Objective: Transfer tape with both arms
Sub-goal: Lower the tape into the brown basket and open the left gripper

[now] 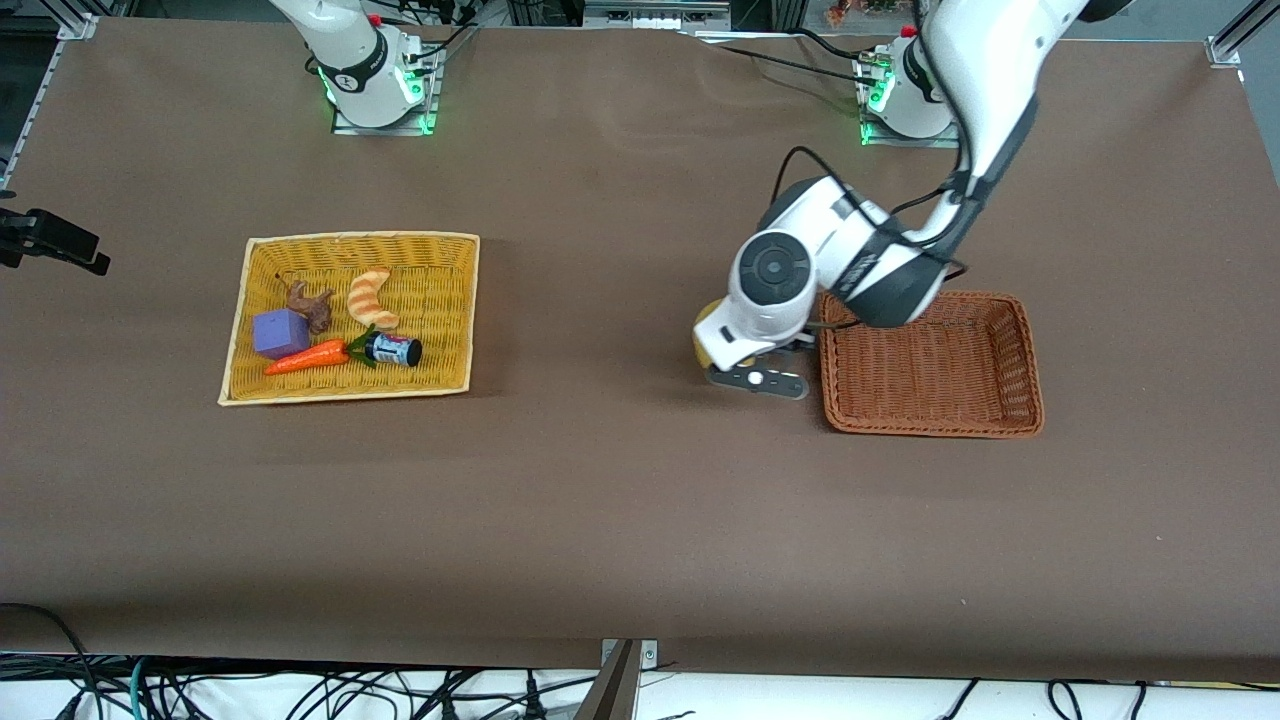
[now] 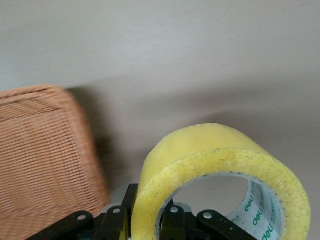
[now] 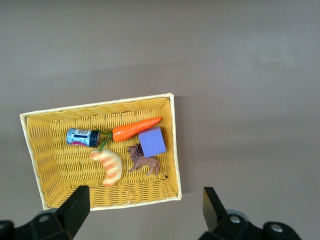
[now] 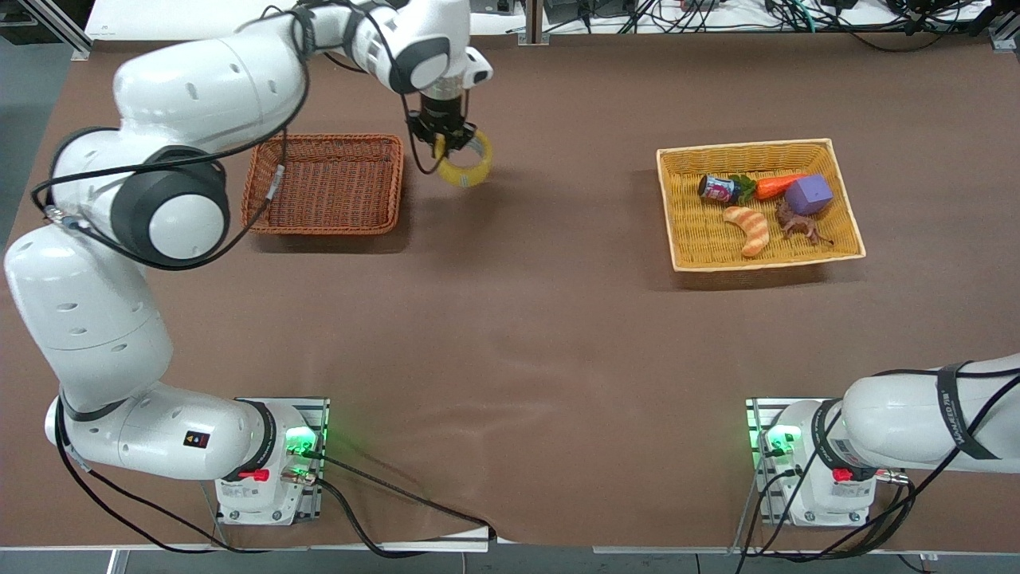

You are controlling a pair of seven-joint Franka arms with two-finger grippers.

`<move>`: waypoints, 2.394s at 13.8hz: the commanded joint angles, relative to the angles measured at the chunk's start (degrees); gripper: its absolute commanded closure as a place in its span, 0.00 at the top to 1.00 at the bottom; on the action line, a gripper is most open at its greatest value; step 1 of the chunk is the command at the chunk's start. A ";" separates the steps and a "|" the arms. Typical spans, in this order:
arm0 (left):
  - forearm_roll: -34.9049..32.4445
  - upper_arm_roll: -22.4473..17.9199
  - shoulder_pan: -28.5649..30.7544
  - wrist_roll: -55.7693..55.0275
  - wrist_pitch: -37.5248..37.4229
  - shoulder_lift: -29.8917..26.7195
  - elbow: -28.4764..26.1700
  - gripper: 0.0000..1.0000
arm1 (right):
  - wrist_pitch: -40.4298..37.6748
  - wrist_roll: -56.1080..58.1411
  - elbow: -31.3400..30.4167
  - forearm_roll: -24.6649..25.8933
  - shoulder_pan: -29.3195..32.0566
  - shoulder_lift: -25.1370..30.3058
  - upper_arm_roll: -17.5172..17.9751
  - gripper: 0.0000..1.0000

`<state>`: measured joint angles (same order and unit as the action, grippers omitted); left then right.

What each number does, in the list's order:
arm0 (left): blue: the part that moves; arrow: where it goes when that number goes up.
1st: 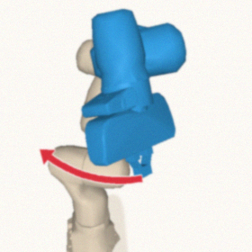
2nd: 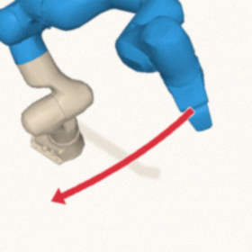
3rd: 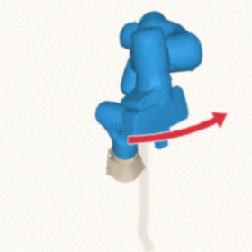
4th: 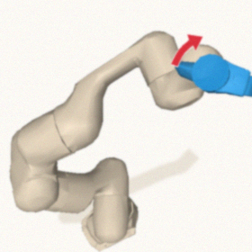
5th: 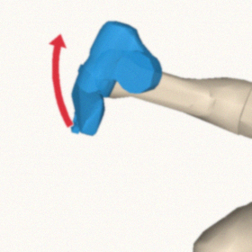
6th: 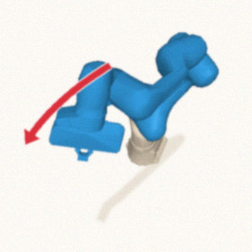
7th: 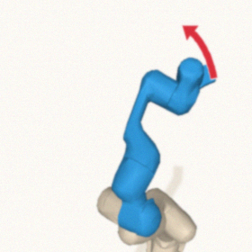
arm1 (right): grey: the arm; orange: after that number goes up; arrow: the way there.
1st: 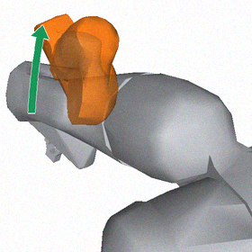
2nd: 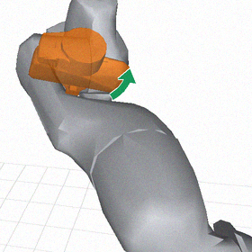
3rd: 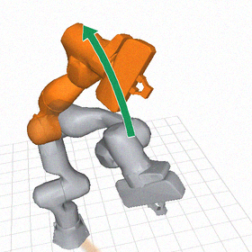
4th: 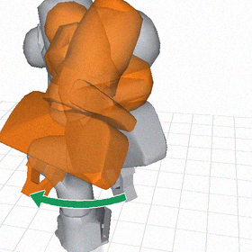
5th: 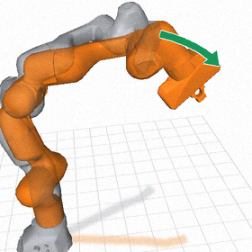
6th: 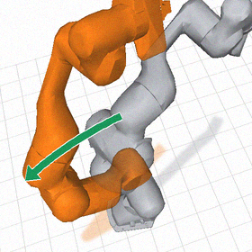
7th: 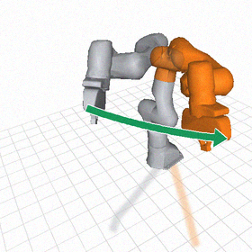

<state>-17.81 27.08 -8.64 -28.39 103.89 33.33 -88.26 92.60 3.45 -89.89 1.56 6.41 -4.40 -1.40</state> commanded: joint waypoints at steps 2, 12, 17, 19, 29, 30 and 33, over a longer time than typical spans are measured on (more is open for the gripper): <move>-1.52 0.78 11.77 21.64 -3.61 -2.83 -2.44 0.00 | -0.23 1.03 1.21 -0.68 -0.96 -0.43 -0.27 1.00; -5.12 0.78 27.63 41.22 11.25 -1.43 -16.24 1.00 | -0.23 0.95 1.21 -0.86 -1.05 -0.43 -0.09 1.00; -4.34 8.94 27.18 36.95 -1.54 -7.13 -8.18 1.00 | -0.23 1.03 1.21 -0.94 -1.05 -0.43 -0.18 1.00; -3.99 12.10 27.71 35.61 -9.55 -8.71 -1.07 1.00 | -0.14 1.03 1.21 -0.94 -1.05 -0.43 -0.18 1.00; 19.63 -23.65 5.83 29.54 -13.64 -23.65 5.59 1.00 | -0.14 1.12 1.21 -1.03 -0.96 -0.43 -0.27 1.00; 19.57 -25.22 5.74 30.06 -10.67 -26.10 1.12 1.00 | -0.14 1.12 1.21 -1.03 -0.96 -0.43 -0.27 1.00; 19.40 -25.76 5.30 29.54 -1.95 -34.38 -11.66 1.00 | -0.14 1.12 1.21 -1.03 -0.96 -0.43 -0.27 1.00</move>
<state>0.19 2.35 -2.89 2.16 97.02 6.43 -89.24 92.70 3.47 -89.56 1.52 5.52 -4.69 -1.30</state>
